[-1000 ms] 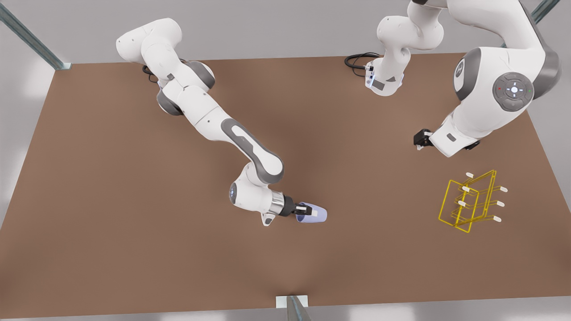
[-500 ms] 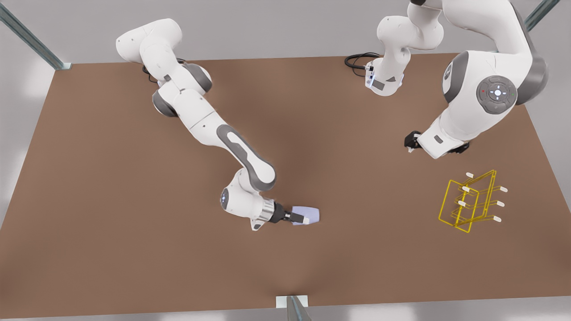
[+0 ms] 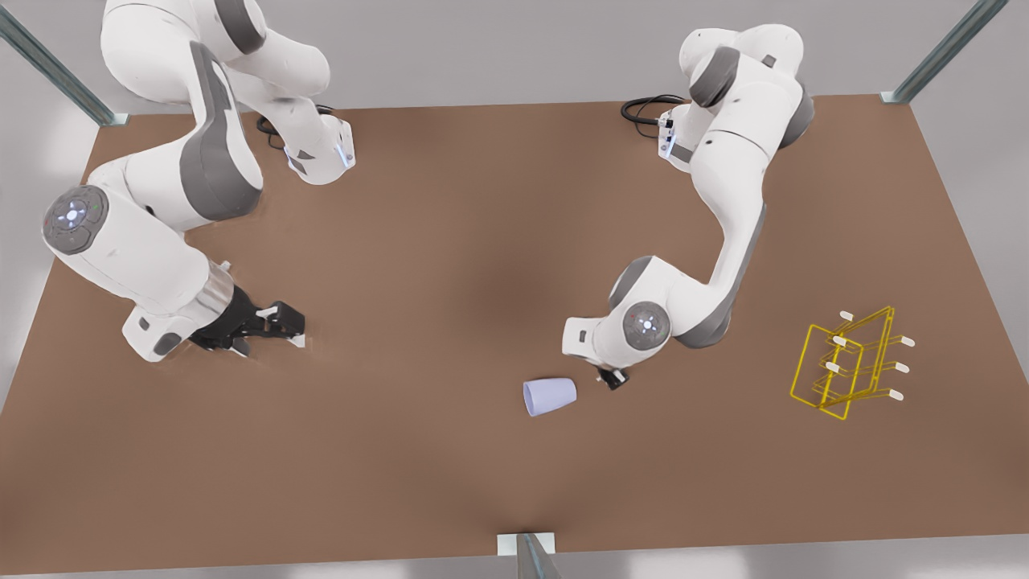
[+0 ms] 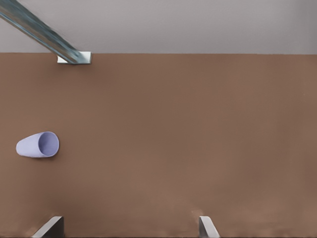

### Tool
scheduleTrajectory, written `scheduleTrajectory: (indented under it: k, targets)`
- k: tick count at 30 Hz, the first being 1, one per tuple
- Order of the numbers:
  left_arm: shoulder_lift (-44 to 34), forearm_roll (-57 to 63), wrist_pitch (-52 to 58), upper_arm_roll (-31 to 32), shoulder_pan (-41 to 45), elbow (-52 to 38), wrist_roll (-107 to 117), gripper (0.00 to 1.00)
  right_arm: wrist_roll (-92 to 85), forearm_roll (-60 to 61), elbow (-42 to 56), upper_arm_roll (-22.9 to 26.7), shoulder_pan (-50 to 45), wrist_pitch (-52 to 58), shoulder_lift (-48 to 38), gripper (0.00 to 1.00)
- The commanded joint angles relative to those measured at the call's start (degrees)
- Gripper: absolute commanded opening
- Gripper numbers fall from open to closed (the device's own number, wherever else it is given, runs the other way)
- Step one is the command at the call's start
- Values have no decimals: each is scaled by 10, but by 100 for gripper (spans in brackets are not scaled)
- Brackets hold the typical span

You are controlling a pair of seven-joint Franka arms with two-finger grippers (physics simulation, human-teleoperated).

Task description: Place the cup on the cup holder

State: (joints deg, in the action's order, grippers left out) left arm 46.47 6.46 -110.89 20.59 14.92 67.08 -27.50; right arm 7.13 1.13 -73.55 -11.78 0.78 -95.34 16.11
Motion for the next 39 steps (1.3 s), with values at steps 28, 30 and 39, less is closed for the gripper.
scheduleTrajectory:
  k: [28, 30, 39]
  targets:
    - [91, 29, -275, -39, 46, 8, 53, 100, -5, -92, -26, -4, 41, 100, -26, 100]
    - [98, 29, -276, -39, 46, 5, 62, 100, -90, -90, -26, -4, 41, 100, -25, 100]
    - [112, 29, -309, -39, 45, 4, 77, 100, -85, -95, -26, -4, 27, 99, -16, 100]
